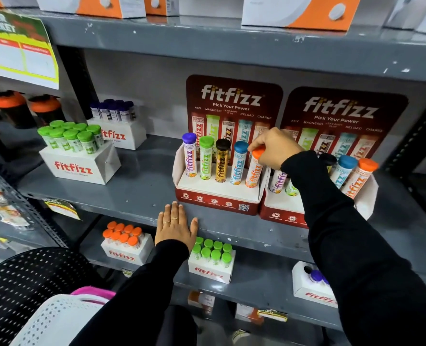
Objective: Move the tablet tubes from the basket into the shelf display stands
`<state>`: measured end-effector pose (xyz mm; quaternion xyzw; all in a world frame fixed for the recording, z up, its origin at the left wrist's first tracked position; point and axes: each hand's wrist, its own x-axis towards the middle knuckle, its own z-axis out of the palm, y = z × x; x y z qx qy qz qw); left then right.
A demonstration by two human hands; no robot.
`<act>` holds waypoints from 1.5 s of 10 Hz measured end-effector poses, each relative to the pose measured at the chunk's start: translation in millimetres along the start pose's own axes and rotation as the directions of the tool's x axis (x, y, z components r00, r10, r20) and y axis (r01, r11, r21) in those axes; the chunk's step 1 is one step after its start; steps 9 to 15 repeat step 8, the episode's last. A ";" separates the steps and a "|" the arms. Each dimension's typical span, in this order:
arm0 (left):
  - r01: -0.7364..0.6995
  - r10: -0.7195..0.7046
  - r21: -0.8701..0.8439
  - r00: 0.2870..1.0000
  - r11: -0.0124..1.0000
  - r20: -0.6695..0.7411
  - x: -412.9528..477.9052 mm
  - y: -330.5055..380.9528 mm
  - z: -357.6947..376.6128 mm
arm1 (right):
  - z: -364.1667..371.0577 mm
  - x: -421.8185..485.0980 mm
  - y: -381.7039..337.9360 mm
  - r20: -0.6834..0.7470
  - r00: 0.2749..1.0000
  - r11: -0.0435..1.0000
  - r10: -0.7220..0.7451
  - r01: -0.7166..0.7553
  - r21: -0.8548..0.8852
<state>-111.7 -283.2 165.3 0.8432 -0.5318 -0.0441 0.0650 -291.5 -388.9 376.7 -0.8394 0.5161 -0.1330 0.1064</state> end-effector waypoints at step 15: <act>-0.026 0.025 -0.055 1.000 0.998 -0.019 -8.2 4.7 -11.7 | 49.4 -45.5 9.6 -0.370 0.911 0.924 0.183 -0.032 0.380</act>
